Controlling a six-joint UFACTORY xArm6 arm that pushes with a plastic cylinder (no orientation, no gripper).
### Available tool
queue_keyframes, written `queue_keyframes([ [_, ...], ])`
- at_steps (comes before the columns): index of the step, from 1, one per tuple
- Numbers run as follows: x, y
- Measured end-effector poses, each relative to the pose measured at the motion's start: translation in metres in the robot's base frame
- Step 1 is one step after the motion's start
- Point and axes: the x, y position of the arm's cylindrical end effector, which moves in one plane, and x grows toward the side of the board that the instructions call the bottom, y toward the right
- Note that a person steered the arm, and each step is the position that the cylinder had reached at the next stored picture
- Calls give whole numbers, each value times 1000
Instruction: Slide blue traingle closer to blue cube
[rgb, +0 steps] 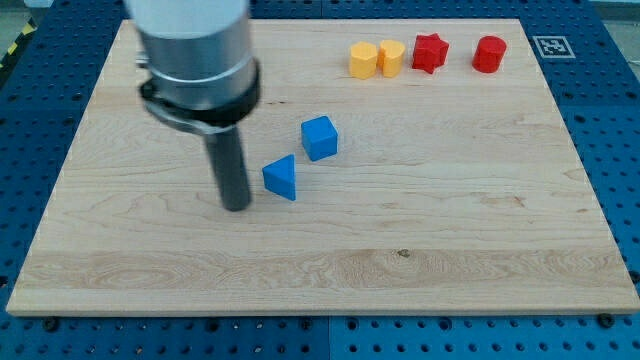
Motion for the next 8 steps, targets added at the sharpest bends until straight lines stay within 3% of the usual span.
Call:
queue_keyframes([
  [1, -34, -21],
  [2, -46, 5],
  [4, -19, 56],
  [6, -19, 83],
  [7, -8, 86],
  [8, -9, 50],
])
